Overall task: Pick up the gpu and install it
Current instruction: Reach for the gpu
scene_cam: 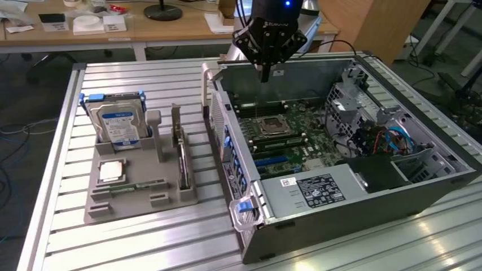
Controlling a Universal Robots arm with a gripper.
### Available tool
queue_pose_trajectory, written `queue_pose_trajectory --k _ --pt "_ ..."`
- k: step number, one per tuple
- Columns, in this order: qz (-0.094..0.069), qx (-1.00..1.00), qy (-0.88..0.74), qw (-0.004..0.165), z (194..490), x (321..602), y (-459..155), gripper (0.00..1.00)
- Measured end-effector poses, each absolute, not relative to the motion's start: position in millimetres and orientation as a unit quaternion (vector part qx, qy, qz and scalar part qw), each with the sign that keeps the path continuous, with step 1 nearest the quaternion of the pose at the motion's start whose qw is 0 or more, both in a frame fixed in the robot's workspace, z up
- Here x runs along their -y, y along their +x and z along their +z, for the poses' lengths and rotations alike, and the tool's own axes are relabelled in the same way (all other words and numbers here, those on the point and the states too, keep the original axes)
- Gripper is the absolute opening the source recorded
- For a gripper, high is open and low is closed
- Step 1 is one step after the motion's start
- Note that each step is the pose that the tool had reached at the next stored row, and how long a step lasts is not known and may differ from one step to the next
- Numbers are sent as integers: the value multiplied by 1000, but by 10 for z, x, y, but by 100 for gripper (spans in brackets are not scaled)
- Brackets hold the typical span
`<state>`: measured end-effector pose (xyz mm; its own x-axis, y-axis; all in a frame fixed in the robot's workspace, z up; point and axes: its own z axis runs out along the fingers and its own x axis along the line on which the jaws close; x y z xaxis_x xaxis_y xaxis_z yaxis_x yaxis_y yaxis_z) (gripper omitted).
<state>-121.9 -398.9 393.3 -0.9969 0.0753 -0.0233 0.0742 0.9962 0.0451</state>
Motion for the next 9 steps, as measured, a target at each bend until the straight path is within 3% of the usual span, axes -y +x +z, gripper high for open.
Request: queue_pose_trajectory --k 9 --pt "22 -999 37 12 3923 3982 -1433 11"
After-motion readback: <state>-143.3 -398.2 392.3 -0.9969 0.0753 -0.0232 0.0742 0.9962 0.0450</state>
